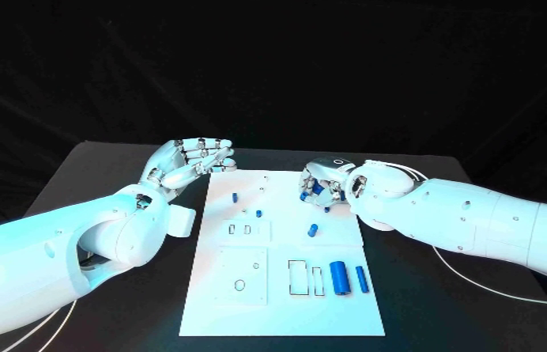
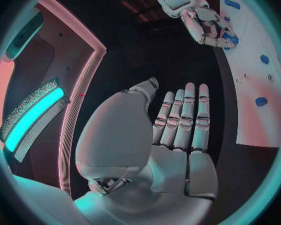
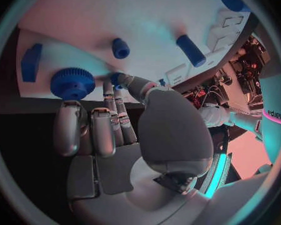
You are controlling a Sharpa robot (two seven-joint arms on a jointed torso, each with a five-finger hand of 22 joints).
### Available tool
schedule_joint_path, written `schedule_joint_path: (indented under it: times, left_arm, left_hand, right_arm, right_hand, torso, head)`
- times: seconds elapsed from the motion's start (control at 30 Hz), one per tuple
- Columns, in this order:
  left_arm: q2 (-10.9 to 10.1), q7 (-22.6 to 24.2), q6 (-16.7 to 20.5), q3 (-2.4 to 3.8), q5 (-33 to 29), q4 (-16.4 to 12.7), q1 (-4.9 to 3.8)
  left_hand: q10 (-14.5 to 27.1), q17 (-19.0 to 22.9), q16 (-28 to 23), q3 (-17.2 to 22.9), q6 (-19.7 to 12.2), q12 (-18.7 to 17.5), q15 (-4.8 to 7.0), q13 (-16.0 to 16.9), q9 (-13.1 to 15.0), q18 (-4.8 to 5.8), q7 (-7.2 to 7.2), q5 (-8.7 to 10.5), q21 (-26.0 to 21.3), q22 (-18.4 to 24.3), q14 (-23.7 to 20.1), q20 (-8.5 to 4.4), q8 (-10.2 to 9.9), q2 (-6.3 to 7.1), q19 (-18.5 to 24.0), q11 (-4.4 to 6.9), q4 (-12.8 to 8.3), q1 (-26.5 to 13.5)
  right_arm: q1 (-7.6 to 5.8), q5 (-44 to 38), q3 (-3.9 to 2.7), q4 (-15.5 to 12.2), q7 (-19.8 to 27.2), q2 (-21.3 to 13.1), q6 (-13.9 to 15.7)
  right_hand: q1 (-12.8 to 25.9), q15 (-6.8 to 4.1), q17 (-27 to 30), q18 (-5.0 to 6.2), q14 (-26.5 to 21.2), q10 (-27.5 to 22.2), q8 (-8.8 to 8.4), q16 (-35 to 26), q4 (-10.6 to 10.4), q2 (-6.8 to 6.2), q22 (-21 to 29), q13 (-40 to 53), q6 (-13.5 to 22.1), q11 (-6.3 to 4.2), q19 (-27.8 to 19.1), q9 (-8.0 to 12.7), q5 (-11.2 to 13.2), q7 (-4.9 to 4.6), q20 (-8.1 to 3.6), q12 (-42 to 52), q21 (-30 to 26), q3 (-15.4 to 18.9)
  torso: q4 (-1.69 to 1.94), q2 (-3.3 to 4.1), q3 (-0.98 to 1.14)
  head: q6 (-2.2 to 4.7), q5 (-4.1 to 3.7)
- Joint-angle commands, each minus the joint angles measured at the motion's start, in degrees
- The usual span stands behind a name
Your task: Assemble the parts on the task board
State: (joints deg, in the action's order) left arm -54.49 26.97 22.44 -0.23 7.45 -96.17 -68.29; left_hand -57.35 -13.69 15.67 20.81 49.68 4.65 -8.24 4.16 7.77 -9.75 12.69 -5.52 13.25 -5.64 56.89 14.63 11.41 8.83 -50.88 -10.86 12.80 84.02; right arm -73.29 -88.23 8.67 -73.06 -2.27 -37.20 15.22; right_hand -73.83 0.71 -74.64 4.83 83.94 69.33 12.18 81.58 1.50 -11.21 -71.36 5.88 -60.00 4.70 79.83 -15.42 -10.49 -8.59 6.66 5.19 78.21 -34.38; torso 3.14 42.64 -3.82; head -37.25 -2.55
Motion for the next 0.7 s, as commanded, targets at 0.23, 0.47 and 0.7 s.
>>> schedule_joint_path:
  times: [0.23, 0.47, 0.7]
  left_arm:
    - [0.1, -0.1, -1.1, 0.06, 0.2, 0.1, -0.14]
    - [0.1, -0.1, -1.1, 0.06, 0.2, 0.3, -0.15]
    - [0.3, -0.2, -1.1, 0.06, 0.2, 0.6, -0.17]
  left_hand:
    - [-0.3, -0.1, 0.2, 0.2, 0.0, -0.2, 0.11, 0.0, 0.1, -0.75, 1.31, 0.29, 0.3, 0.0, -0.5, 0.08, 0.3, 0.18, -0.4, 0.03, 0.1, -0.4]
    - [-0.4, -0.2, 0.3, 0.3, 0.0, -0.2, 0.11, 0.0, 0.1, -0.76, 1.3, 0.31, 0.3, 0.0, -0.5, 0.08, 0.4, 0.13, -0.4, 0.04, 0.0, -0.3]
    - [-0.4, -0.2, 0.3, 0.4, 0.0, -0.2, 0.11, 0.0, 0.1, -0.75, 1.28, 0.32, 0.3, 0.0, -0.6, 0.08, 0.4, 0.1, -0.4, 0.05, -0.1, -0.2]
  right_arm:
    - [0.03, 1.6, -0.01, -0.6, -1.3, 0.6, 9.5]
    - [-0.14, 2.6, -0.1, -0.3, -3.2, 2.3, 12.8]
    - [-0.34, 3.3, -0.23, 2.2, -4.4, 5.7, 14.3]
  right_hand:
    - [-0.6, -0.87, 0.2, -0.94, 3.2, 2.1, 1.39, 0.4, 0.1, 2.1, -0.5, 0.4, -1.5, -0.49, 0.1, -1.4, 0.6, 0.51, -0.67, 0.5, 0.6, -1.6]
    - [-0.6, -0.96, 0.3, -0.9, 3.2, 2.3, 1.66, 0.4, 0.2, 2.26, -0.4, 0.4, -1.6, -0.59, -0.1, -1.7, 0.5, 0.59, -0.75, 0.5, 0.5, -1.7]
    - [-0.5, -0.97, 0.4, -0.9, 3.2, 2.4, 1.75, 0.4, 0.2, 2.23, -0.4, 0.5, -1.7, -0.59, -0.1, -1.8, 0.5, 0.58, -0.78, 0.5, 0.5, -1.6]
  torso:
    - [0.04, 0.12, -0.08]
    - [0.11, 0.15, -0.11]
    - [0.01, 0.26, -0.15]
  head:
    - [0.24, 0.17]
    - [0.52, 0.38]
    - [0.76, 0.65]
